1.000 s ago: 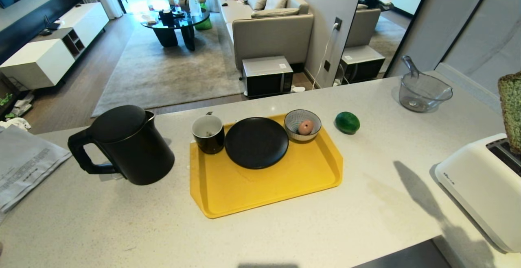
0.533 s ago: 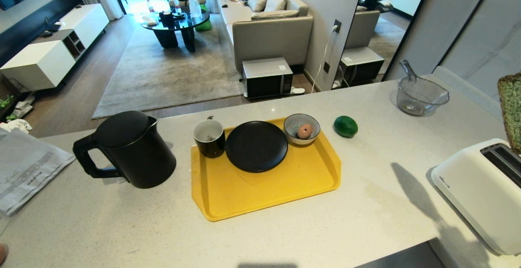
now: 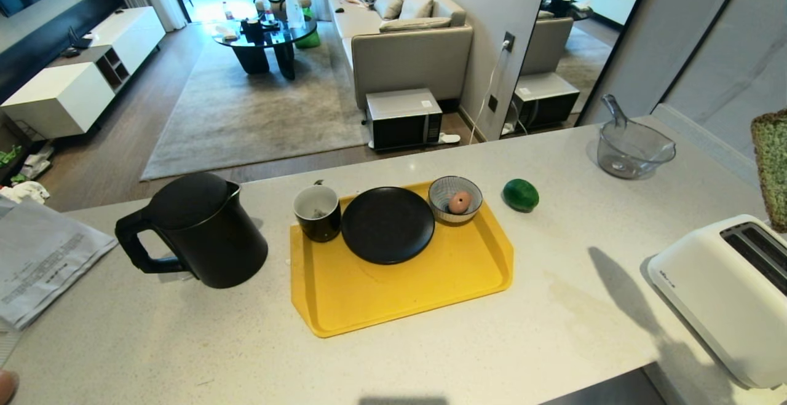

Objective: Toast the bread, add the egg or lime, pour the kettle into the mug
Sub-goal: Put the bread slices in the toaster

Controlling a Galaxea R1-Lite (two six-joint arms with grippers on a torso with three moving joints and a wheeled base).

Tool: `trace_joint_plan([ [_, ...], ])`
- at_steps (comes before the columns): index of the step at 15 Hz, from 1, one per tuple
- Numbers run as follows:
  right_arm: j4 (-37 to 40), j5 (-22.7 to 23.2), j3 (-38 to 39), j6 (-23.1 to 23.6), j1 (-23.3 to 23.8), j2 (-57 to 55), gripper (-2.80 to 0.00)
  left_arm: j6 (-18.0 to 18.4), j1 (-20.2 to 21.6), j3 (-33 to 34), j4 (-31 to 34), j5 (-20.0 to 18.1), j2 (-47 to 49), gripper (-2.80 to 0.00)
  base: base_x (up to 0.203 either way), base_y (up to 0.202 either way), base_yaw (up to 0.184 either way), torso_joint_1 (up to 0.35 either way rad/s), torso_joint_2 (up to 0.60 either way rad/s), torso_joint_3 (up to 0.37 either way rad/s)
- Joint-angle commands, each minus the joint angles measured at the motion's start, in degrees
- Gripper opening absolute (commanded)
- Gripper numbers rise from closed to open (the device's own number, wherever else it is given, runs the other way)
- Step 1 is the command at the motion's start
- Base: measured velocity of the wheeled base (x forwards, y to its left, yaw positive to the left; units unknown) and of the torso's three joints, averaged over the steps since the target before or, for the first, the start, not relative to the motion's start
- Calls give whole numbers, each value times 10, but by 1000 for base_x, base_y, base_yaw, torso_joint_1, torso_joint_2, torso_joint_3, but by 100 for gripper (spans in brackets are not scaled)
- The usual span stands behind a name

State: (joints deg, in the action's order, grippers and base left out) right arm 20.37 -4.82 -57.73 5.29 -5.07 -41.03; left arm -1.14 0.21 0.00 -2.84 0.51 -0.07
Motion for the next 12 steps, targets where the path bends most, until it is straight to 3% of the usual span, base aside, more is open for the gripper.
trace_joint_plan([
  [1, 1, 0, 0, 1, 0, 1, -280, 0, 1, 9, -1, 0, -1, -280, 0, 0, 0, 81, -153, -71],
  [9, 2, -4, 2, 2, 0, 3, -280, 0, 0, 9, -1, 0, -1, -280, 0, 0, 0, 59, -103, -46],
  [12, 0, -1, 14, 29, 0, 7, -280, 0, 0, 9, -1, 0, -1, -280, 0, 0, 0, 0, 0, 0],
])
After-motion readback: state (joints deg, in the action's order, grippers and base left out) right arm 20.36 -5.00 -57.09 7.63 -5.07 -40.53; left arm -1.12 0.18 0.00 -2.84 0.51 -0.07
